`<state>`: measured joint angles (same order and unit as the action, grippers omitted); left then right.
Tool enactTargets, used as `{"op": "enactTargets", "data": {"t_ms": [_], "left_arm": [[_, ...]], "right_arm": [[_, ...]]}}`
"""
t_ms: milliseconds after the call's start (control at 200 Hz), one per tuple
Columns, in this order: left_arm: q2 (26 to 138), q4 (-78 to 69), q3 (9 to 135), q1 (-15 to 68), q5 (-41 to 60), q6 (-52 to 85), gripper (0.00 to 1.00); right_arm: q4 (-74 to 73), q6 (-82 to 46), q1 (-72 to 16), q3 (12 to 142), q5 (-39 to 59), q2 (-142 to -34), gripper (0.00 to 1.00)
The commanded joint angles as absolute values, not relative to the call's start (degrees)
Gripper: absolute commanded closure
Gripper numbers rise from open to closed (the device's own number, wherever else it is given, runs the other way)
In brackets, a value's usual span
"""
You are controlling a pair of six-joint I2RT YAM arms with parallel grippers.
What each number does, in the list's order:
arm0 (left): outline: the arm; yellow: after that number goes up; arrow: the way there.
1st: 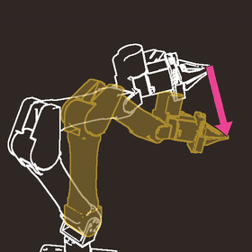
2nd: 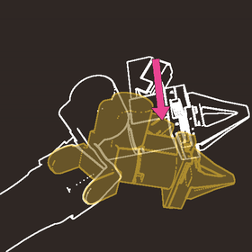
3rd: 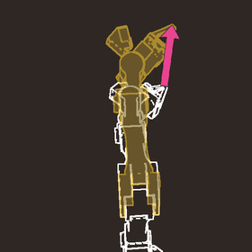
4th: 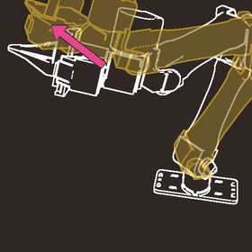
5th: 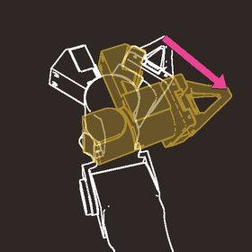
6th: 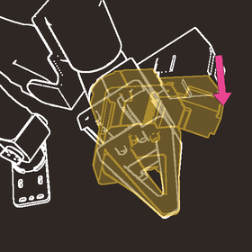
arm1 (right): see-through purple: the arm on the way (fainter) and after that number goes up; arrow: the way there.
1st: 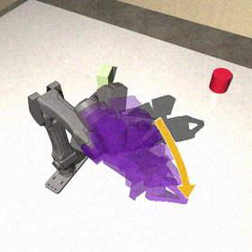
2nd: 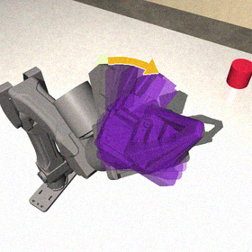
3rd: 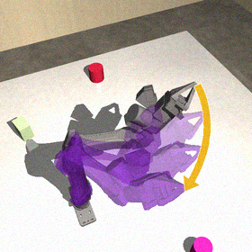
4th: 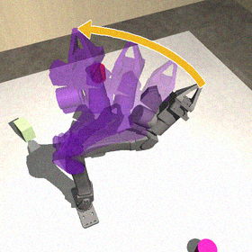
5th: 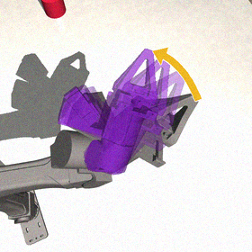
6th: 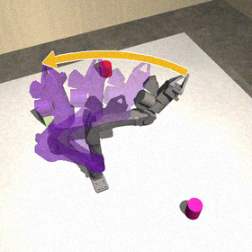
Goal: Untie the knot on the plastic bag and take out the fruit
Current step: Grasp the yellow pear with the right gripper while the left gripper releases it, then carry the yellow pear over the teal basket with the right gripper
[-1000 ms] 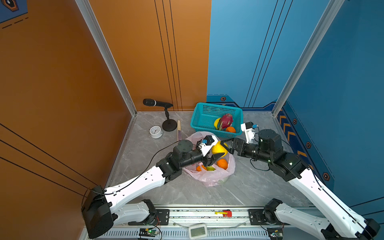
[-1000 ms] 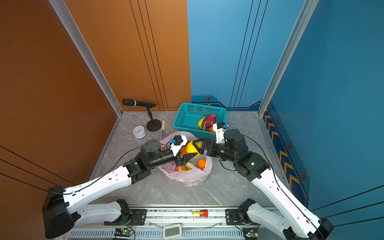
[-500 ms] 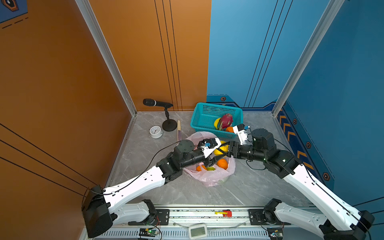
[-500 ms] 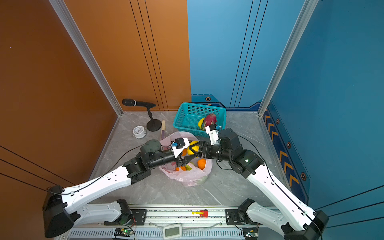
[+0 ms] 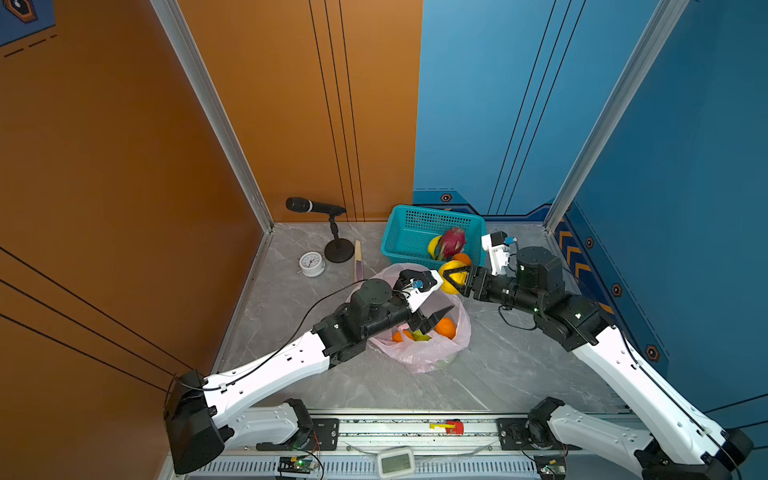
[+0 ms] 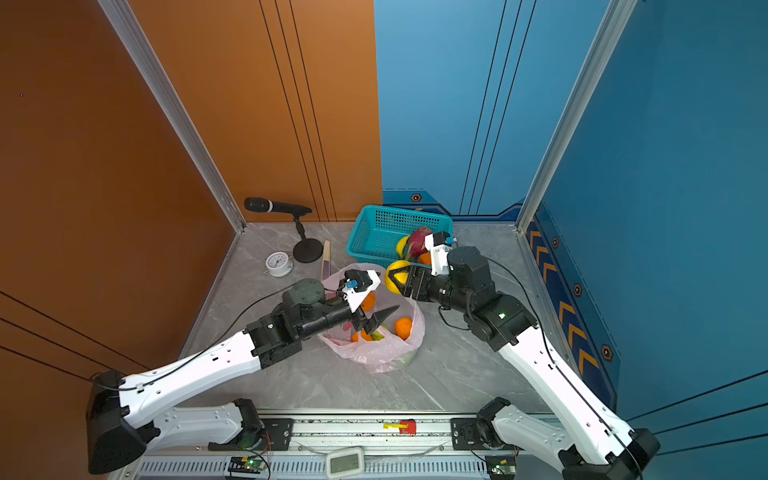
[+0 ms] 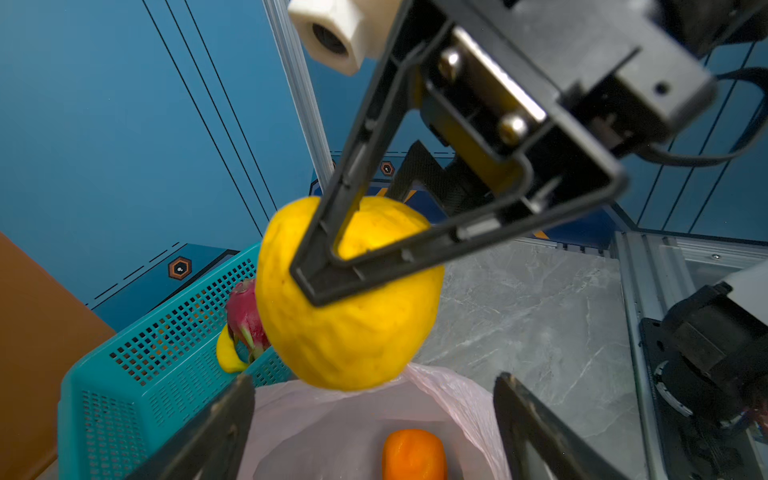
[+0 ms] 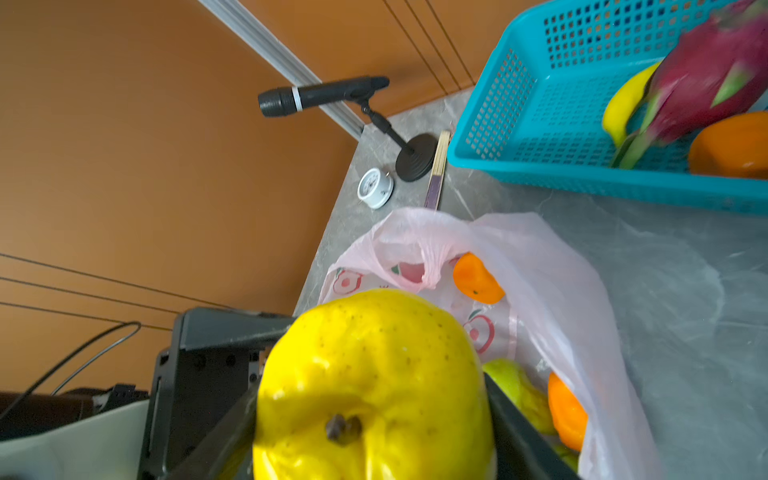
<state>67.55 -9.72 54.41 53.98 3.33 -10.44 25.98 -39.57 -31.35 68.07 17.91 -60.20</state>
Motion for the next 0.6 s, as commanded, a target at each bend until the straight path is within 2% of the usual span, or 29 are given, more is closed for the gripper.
{"op": "enactTargets", "data": {"t_ms": [0, 325, 596], "left_arm": [[66.4, -7.6, 56.0, 54.4, -0.6, -10.1, 0.09], [69.0, -4.1, 58.2, 53.8, -1.9, -9.1, 0.07], [72.7, -0.2, 63.1, 52.0, -2.0, -7.6, 0.00]], "right_arm": [[21.4, -37.0, -28.9, 70.7, 15.8, -63.2, 0.53], [21.5, -30.4, -22.5, 82.3, 13.8, -79.7, 0.52], [23.0, -26.2, -18.8, 94.0, 13.3, -95.6, 0.52]]}}
